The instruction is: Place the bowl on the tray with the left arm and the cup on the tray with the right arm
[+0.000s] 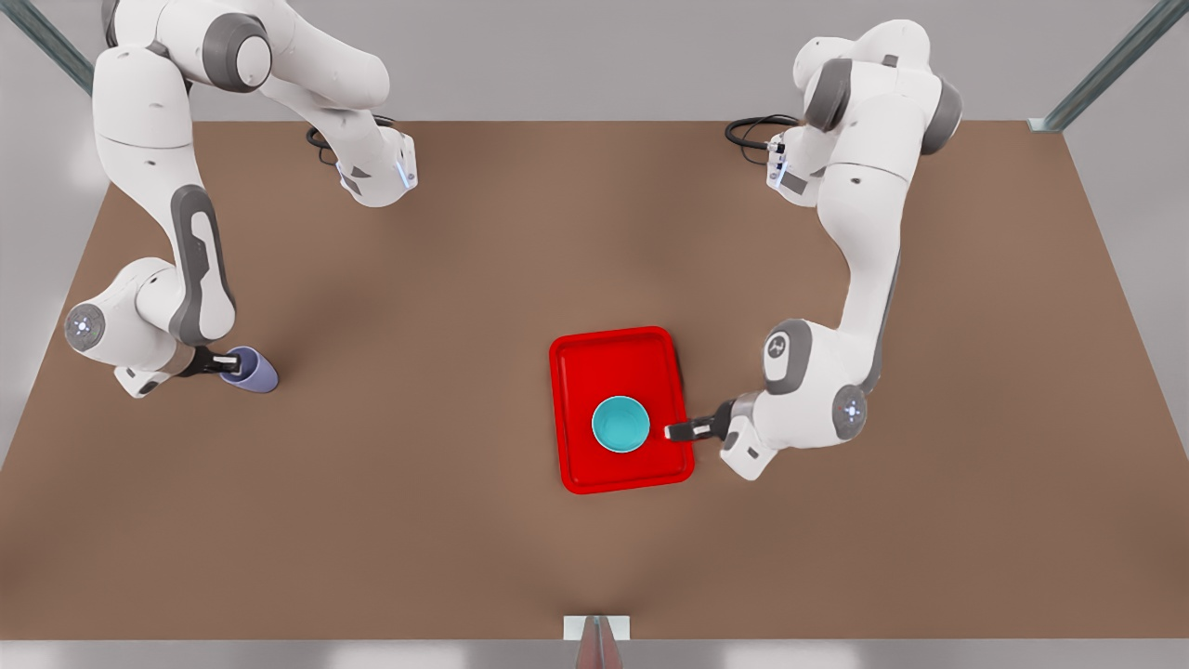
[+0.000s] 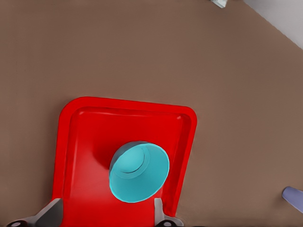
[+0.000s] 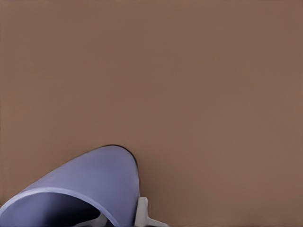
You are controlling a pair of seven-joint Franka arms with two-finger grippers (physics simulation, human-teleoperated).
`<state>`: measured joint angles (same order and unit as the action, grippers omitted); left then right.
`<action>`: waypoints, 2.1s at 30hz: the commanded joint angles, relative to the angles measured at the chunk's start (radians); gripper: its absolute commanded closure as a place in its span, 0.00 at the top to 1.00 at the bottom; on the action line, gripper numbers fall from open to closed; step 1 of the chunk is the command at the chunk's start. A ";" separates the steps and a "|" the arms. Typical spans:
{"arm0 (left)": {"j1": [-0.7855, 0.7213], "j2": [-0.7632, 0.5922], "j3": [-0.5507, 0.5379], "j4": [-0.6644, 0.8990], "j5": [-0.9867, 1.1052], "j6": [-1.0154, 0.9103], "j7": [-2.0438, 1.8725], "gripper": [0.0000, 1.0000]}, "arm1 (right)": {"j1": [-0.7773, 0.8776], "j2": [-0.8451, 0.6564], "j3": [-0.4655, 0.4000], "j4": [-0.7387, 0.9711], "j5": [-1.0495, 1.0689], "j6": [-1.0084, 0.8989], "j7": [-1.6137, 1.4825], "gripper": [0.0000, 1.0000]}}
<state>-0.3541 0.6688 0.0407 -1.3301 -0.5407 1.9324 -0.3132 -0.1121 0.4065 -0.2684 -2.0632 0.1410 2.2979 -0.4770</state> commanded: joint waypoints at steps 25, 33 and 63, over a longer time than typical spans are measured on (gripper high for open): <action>0.195 -0.379 -0.147 0.035 0.699 -0.420 0.131 1.00 | 0.146 -0.109 0.106 0.055 0.000 -0.121 0.106 0.21; 0.196 -0.377 -0.142 0.034 0.700 -0.432 0.131 1.00 | 0.154 -0.101 0.287 0.094 0.000 -0.143 0.373 0.21; 0.199 -0.370 -0.111 0.029 0.700 -0.441 0.137 1.00 | 0.571 0.175 0.557 0.410 -0.100 0.001 1.327 0.21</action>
<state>-0.1549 0.2986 -0.0706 -1.3008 0.1594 1.4910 -0.1764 0.4634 0.5909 0.2886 -1.6574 0.0466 2.3228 0.8538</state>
